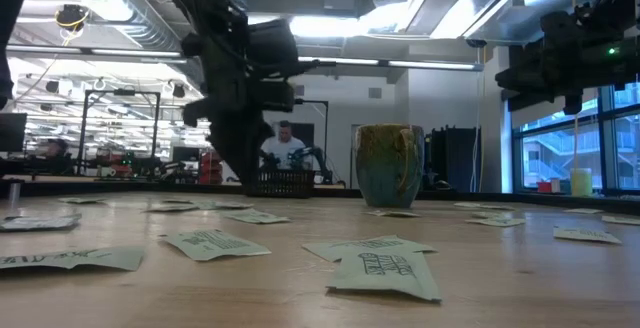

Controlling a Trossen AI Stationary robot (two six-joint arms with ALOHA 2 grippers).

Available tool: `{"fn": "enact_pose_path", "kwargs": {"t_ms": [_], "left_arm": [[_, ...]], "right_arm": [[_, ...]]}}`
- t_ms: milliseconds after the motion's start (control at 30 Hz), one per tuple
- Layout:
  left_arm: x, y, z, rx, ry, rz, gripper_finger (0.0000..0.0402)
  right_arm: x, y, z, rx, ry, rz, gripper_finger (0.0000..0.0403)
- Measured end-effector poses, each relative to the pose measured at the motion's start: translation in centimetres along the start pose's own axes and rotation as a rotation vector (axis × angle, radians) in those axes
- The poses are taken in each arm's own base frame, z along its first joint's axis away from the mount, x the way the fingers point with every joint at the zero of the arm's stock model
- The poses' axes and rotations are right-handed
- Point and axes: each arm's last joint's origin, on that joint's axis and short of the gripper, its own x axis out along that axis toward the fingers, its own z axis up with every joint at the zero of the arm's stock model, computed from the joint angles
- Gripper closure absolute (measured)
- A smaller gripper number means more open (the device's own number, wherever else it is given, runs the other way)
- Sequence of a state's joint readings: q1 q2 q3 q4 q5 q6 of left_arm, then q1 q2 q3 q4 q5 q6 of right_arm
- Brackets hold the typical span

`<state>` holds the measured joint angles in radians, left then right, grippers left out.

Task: Pick and place Stevia / Truvia into bins
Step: Put the stevia packet into the black container

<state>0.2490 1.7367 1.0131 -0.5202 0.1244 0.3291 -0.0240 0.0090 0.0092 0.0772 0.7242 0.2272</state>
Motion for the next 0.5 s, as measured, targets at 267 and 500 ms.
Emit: {"fn": "enact_pose_path", "kwargs": {"t_ms": [267, 500], "left_arm": [[2.0, -0.2, -0.2, 0.0, 0.068, -0.001, 0.0335], [3.1, -0.7, -0.3, 0.019, 0.123, 0.0, 0.0332]], "right_arm": [[0.0, 0.0, 0.0, 0.005, 0.0, 0.0, 0.0331], [0.0, 0.0, 0.0, 0.004, 0.0, 0.0, 0.0331]]}}
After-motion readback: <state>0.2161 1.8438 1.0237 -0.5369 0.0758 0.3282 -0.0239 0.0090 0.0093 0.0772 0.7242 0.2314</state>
